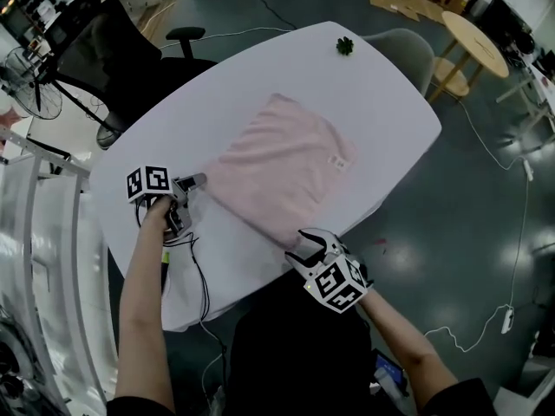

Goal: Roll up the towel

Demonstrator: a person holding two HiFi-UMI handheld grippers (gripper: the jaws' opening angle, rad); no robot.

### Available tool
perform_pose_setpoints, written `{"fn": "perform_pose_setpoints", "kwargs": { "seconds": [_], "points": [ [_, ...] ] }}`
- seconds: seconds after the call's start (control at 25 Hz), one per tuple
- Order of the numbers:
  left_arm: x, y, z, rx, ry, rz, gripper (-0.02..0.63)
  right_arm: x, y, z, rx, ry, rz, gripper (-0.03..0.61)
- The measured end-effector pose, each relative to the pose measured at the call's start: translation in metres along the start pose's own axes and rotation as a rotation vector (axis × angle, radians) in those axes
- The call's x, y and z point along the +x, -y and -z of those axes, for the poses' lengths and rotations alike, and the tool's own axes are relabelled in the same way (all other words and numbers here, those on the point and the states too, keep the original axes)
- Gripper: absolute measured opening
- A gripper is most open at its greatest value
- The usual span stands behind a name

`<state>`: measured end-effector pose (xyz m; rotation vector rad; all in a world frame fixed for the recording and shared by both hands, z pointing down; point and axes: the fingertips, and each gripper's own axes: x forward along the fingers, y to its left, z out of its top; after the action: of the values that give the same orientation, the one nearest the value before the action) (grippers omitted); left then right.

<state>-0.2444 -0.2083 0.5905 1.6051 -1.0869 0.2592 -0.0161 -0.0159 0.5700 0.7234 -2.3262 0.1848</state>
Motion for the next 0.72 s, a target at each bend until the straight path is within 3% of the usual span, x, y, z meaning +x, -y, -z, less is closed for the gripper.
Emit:
{"fn": "perform_pose_setpoints", "kwargs": {
  "seconds": [0.12,0.24,0.32,0.52,0.72],
  "points": [
    [0.009,-0.007,0.004,0.025,-0.028,-0.042,0.233,0.016,-0.01,0.001,-0.111,-0.034,-0.001,0.238],
    [0.019,-0.011,0.002,0.022,-0.023,-0.08,0.23,0.031,-0.015,0.013,-0.143,-0.079,-0.016,0.236],
    [0.026,-0.009,-0.001,0.019,-0.018,-0.093,0.191,0.037,-0.012,0.021,-0.158,-0.108,-0.005,0.236],
    [0.037,-0.003,-0.004,0.067,-0.019,-0.158,0.112,0.04,-0.003,0.028,-0.201,-0.129,0.041,0.17],
    [0.033,0.008,-0.012,0.006,0.053,-0.143,0.078,0.035,-0.001,0.025,-0.228,-0.132,0.027,0.103]
  ]
}}
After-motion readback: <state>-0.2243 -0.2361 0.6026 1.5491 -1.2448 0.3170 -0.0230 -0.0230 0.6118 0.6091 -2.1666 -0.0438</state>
